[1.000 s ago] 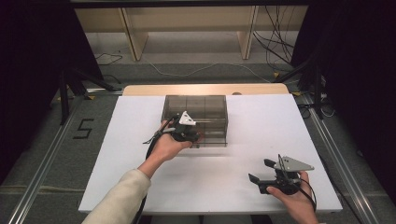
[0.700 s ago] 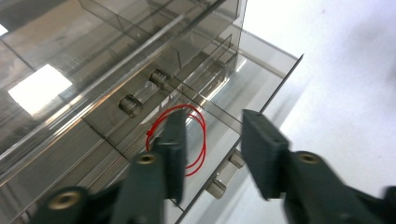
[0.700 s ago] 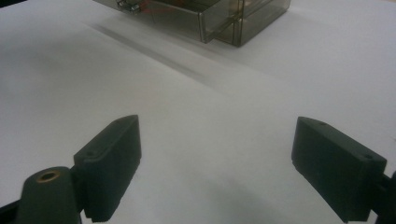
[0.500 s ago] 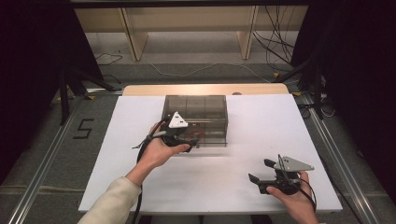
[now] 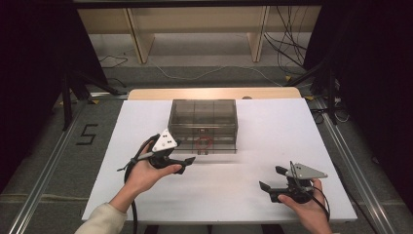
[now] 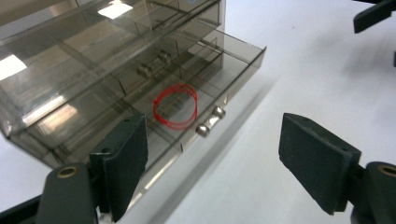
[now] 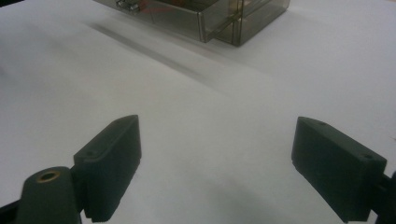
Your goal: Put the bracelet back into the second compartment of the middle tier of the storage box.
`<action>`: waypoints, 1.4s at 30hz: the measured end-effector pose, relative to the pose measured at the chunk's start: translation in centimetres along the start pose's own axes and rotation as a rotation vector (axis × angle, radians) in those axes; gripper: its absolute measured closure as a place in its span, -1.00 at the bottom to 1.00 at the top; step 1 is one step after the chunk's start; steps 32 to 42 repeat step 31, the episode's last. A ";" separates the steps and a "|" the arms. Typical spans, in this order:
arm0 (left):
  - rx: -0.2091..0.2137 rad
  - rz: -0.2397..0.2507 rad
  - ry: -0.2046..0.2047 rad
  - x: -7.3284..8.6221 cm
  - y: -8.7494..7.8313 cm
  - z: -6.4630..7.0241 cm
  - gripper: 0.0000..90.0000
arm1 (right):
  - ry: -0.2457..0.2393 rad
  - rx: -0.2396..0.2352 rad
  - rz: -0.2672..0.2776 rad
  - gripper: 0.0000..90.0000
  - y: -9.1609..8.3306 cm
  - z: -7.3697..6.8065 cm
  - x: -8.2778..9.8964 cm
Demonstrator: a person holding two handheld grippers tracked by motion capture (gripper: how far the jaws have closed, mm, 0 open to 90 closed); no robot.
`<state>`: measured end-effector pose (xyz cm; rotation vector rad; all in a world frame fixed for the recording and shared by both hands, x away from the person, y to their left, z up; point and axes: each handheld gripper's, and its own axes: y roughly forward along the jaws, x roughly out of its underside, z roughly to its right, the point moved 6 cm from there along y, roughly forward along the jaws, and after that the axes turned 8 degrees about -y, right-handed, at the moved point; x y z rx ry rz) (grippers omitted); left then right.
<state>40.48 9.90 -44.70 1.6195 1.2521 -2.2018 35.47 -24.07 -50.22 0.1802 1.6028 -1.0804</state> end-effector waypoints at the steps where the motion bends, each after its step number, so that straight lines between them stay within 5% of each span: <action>1: 0.001 0.004 0.001 0.3 -0.2 0.0 -0.47 | -0.007 -0.002 0.003 -0.63 0.1 0.0 0.0; 11: 0.004 0.076 -0.051 4.4 -1.6 0.2 -0.52 | -0.005 -0.006 0.002 -0.63 0.1 -0.1 0.0; 19: -0.002 0.083 -0.056 6.8 -1.9 0.7 -0.53 | -0.009 -0.008 0.001 -0.63 0.1 0.0 0.1; 42: 0.028 0.068 -0.020 6.9 -1.1 1.8 -0.54 | -0.022 -0.010 -0.008 -0.63 0.1 0.2 0.3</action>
